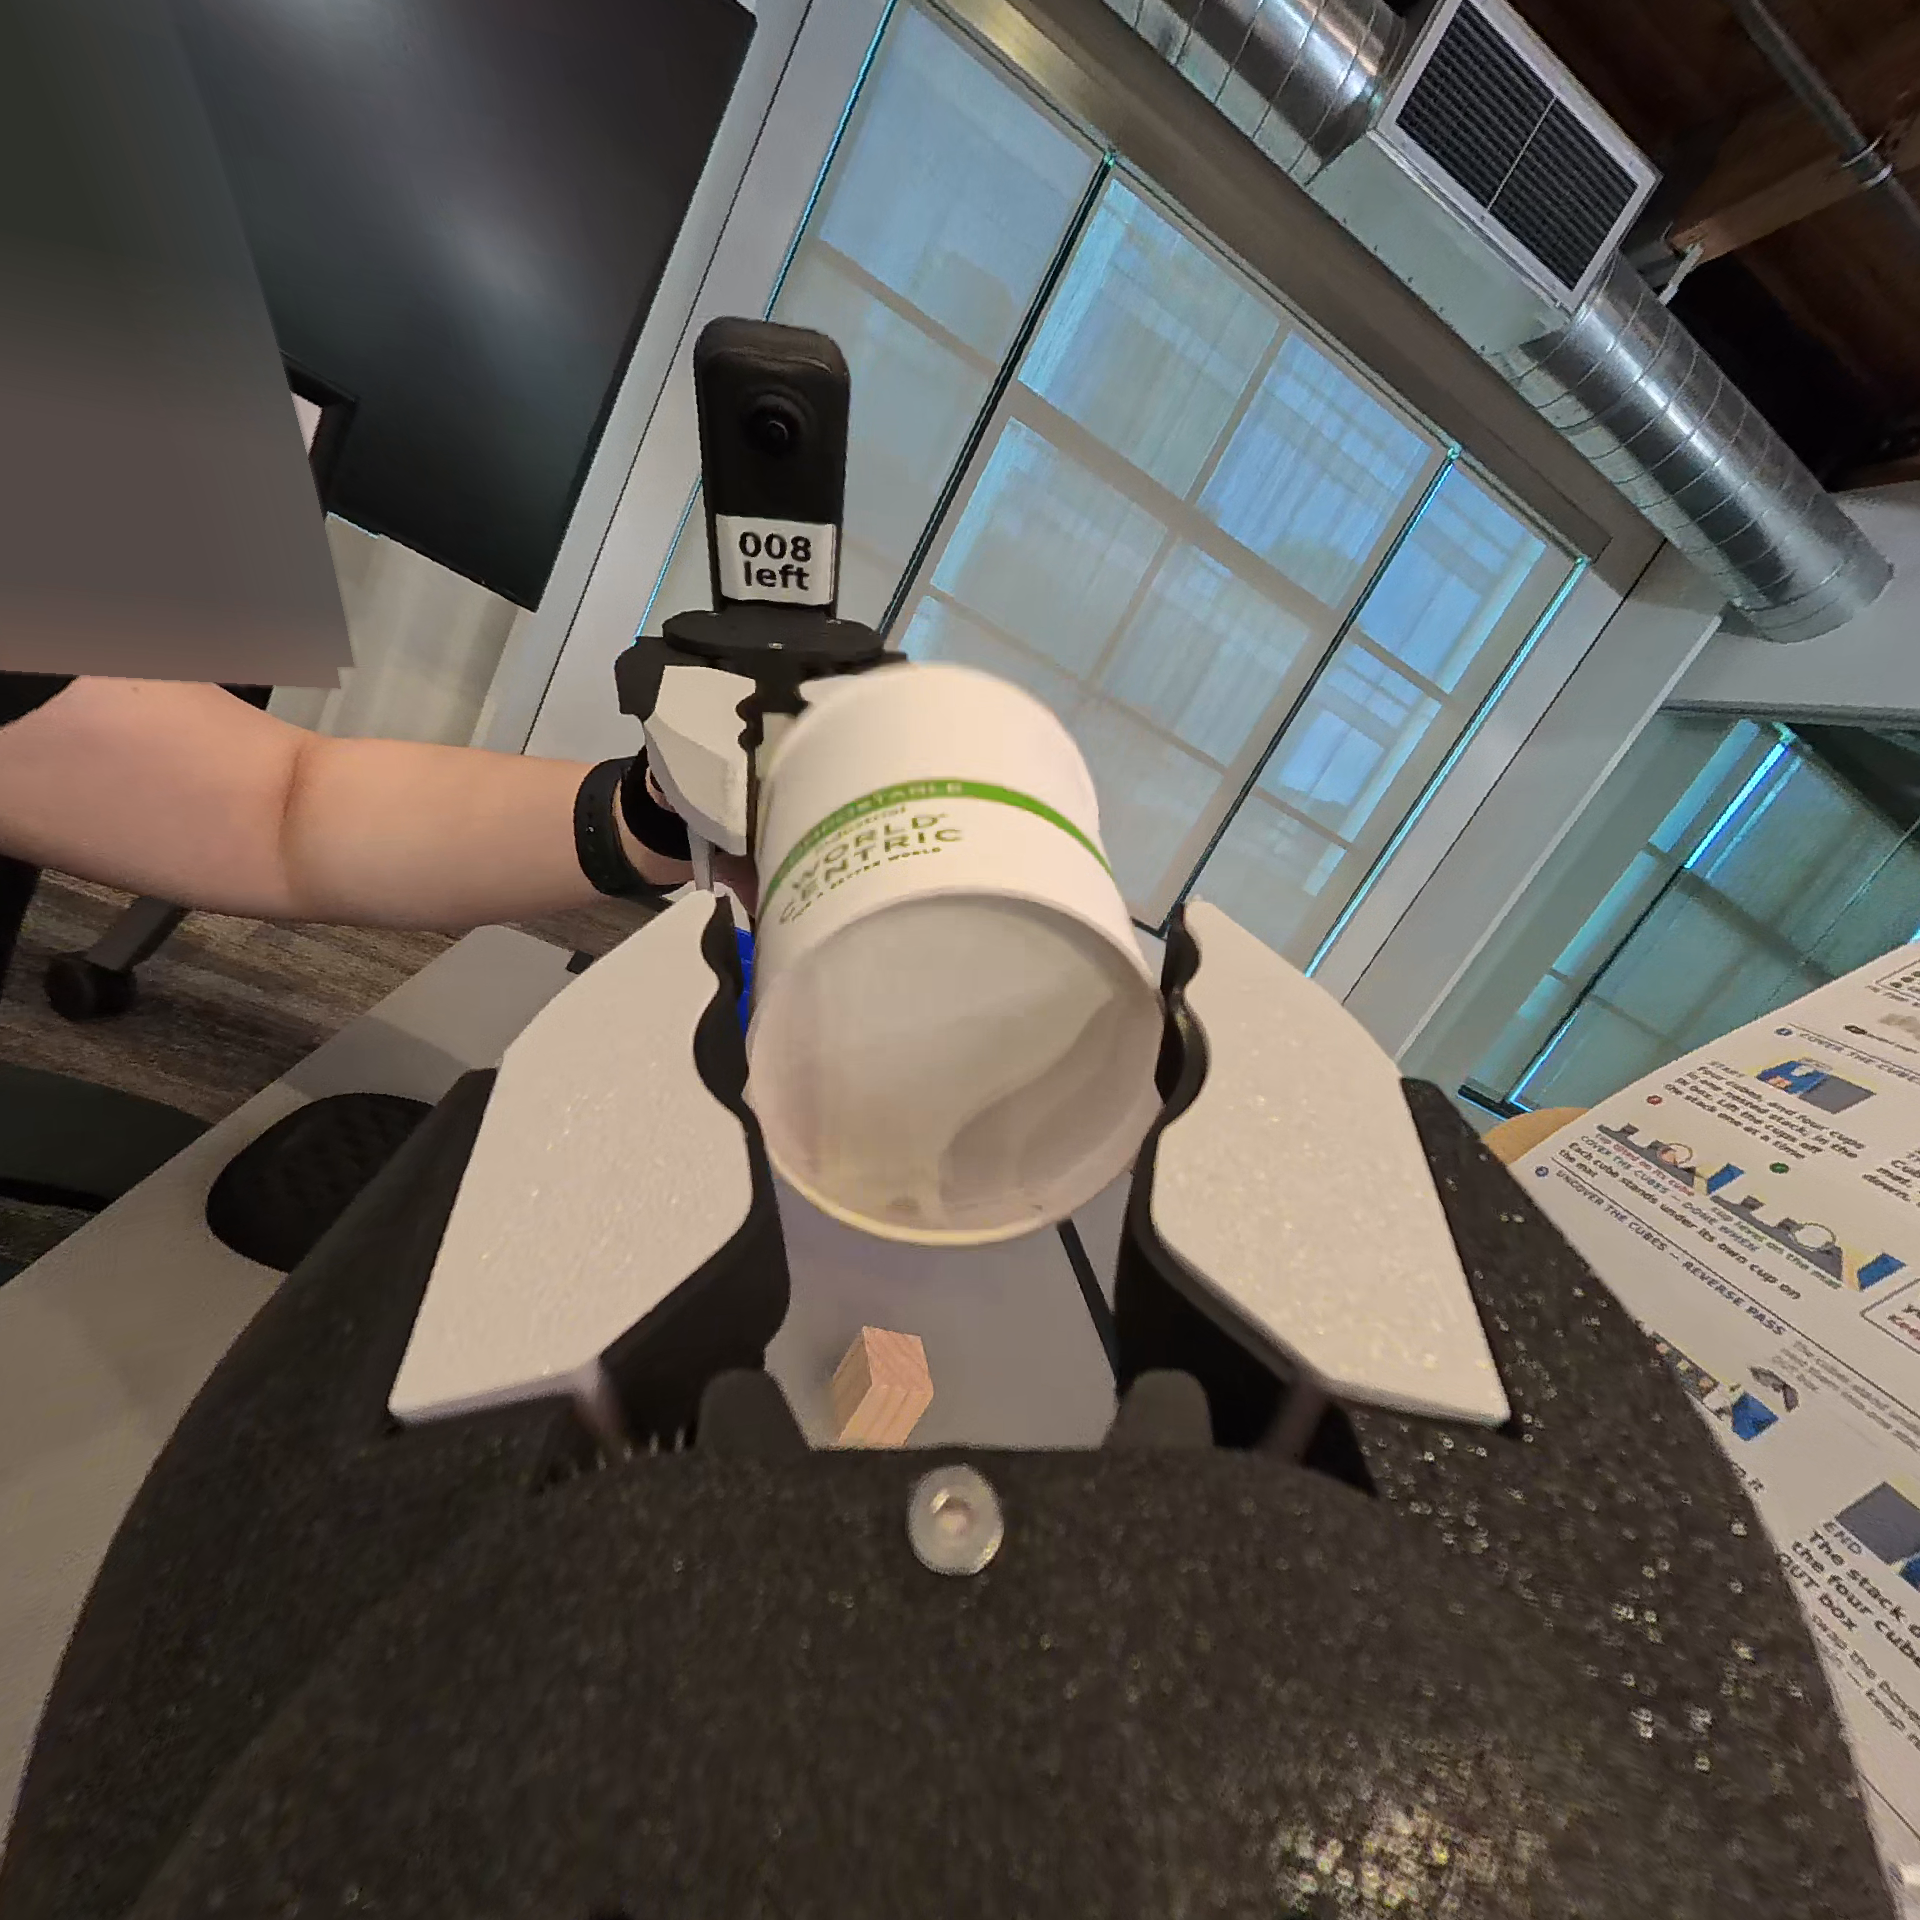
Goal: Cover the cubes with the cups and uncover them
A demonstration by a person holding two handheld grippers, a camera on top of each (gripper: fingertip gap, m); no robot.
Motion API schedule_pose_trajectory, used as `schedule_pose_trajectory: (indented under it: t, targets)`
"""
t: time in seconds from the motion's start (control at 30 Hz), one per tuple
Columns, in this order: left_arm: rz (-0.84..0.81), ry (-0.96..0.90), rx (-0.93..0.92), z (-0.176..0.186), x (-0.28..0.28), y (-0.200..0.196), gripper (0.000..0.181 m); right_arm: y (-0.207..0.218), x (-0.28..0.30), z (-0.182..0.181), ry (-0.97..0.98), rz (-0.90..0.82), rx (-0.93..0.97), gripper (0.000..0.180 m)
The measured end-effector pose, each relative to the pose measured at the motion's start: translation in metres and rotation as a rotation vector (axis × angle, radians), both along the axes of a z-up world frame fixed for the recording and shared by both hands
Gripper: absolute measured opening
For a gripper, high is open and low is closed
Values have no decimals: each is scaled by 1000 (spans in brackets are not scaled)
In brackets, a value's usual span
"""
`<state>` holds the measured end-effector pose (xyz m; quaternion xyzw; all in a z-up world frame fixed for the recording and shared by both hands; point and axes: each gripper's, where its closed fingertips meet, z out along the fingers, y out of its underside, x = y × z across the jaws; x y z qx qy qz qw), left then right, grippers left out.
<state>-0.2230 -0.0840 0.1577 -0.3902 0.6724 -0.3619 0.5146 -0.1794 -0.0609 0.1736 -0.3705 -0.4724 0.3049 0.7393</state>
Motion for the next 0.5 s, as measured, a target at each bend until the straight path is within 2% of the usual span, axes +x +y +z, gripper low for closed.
schedule_pose_trajectory:
  t: [0.17,0.5]
  targets:
    - [30,-18,-32,3,-2,5,11,-2,12,4,6,-7,-6,77]
    - [111,29,-64,-15,13,12,12,6,23,-16,-138,-85,-42,77]
